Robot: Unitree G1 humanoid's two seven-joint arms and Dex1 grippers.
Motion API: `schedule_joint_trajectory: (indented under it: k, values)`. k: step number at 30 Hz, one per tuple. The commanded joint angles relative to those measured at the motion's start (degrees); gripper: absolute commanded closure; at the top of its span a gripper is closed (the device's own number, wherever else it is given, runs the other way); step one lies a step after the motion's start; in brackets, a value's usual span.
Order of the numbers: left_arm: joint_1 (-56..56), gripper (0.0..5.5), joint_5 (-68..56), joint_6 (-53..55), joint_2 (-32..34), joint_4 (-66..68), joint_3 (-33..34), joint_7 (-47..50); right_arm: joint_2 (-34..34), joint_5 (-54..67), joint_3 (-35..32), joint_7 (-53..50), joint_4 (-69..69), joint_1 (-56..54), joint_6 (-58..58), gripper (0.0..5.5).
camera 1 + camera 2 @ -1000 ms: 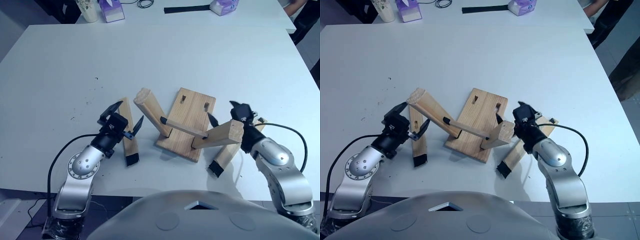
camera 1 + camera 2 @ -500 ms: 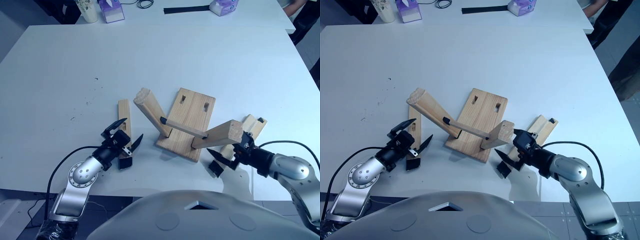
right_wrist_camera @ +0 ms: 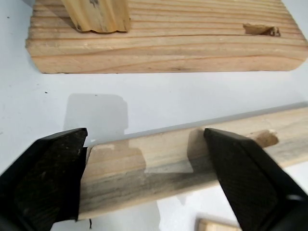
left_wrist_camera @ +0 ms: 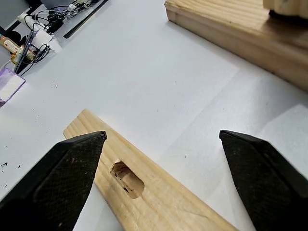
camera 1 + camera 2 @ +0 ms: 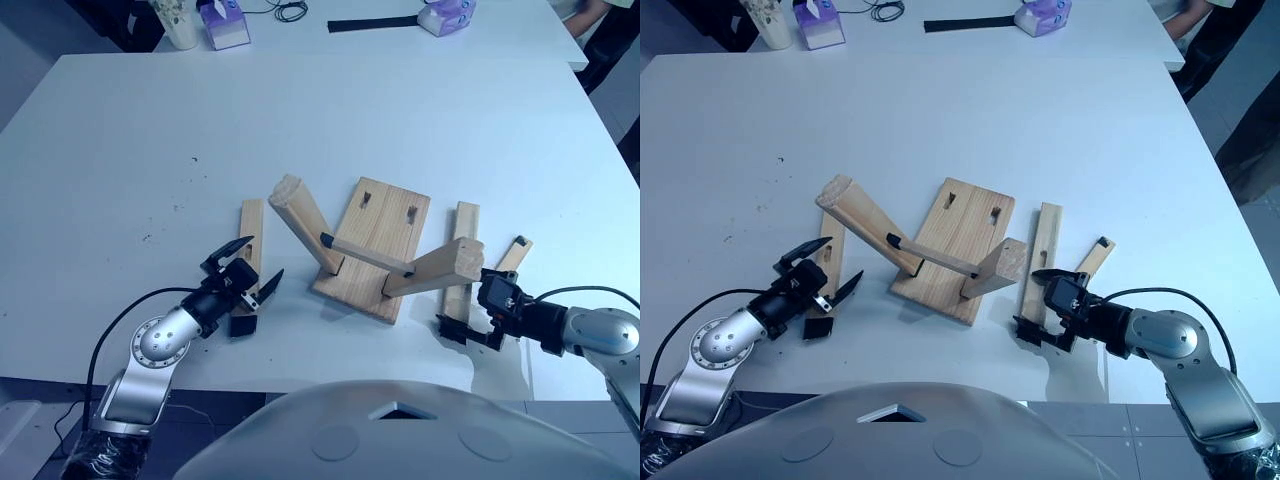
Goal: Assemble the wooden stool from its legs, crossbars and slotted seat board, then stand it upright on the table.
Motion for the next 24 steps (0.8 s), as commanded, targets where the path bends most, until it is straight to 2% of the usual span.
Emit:
schedule_joint_trajectory:
  k: [1, 10, 17, 24]
  values:
    - [1.26, 1.13, 2.8, 3.07, 2.93, 5.09, -0.05, -1.35, -0.95, -1.52, -1.31, -0.57, 3.15, 0.52, 1.24, 1.02]
    - [-2.61, 1.13, 3.51, 3.65, 6.15, 10.26, 0.77, -1.27, 0.83, -1.39, -2.87, -2.02, 5.77, 0.71, 0.28, 1.02]
    - [-7.16, 1.13, 4.19, 4.6, 6.4, 12.72, 0.11, -0.45, 2.77, 2.24, -2.69, -2.43, -0.95, -3.52, 2.86, 1.02]
    - [-10.16, 1.13, 6.18, 5.5, 6.4, 16.39, 0.03, 1.59, 1.96, 5.67, -2.72, 0.06, -7.4, -5.42, 5.59, 1.02]
